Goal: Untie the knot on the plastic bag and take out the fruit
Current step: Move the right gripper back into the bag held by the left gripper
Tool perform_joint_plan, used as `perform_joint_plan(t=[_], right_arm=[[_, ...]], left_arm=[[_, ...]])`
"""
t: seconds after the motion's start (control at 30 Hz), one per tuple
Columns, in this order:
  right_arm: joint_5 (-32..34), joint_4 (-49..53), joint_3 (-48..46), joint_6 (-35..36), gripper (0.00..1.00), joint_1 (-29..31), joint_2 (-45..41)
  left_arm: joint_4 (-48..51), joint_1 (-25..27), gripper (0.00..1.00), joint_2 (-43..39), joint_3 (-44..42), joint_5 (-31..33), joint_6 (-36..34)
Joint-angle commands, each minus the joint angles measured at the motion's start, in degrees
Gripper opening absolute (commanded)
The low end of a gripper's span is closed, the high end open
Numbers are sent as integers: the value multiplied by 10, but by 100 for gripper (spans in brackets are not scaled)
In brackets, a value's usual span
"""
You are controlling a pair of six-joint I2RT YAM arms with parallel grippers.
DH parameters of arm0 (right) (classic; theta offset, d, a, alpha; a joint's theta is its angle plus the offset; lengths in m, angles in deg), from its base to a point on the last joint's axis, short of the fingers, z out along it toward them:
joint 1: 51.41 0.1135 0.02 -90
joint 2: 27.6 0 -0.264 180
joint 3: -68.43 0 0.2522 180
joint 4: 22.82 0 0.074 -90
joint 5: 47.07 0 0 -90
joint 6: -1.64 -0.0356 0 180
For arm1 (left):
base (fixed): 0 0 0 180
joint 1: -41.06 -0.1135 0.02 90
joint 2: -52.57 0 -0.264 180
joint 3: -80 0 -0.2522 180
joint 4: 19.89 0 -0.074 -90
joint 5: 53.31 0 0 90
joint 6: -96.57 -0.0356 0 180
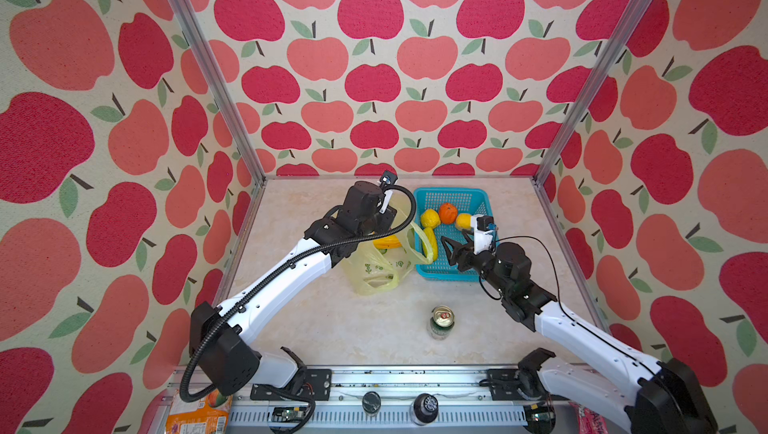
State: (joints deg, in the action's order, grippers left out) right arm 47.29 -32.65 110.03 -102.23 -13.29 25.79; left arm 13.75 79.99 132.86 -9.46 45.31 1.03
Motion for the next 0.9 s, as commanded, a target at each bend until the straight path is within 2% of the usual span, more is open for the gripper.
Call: perform_joint_plan(t=[0.0, 0.2, 0.4, 0.6, 0.67, 0.77, 0.87], right_arm=[[39, -57, -29, 89, 71, 49, -55], [6, -98, -46, 189, 60, 151, -79], [10, -79, -11, 276, 59, 240, -28], [25, -39, 60, 320, 57, 277, 106], [27, 4, 108, 327, 53, 278, 163], [74, 6, 149, 333, 46, 278, 239], [114, 3, 171, 341, 46, 278, 289]], left_arm=[[-11, 2, 0, -15, -7, 9, -3], [-5, 4, 0, -10, -2, 6, -1], [-9, 4, 0, -18, -7, 9, -3], [-8, 3, 0, -14, -6, 6, -2], [-6, 4, 0, -14, -4, 4, -2], [-8, 4, 0, -18, -5, 6, -2], [-9, 4, 0, -22, -8, 5, -2]])
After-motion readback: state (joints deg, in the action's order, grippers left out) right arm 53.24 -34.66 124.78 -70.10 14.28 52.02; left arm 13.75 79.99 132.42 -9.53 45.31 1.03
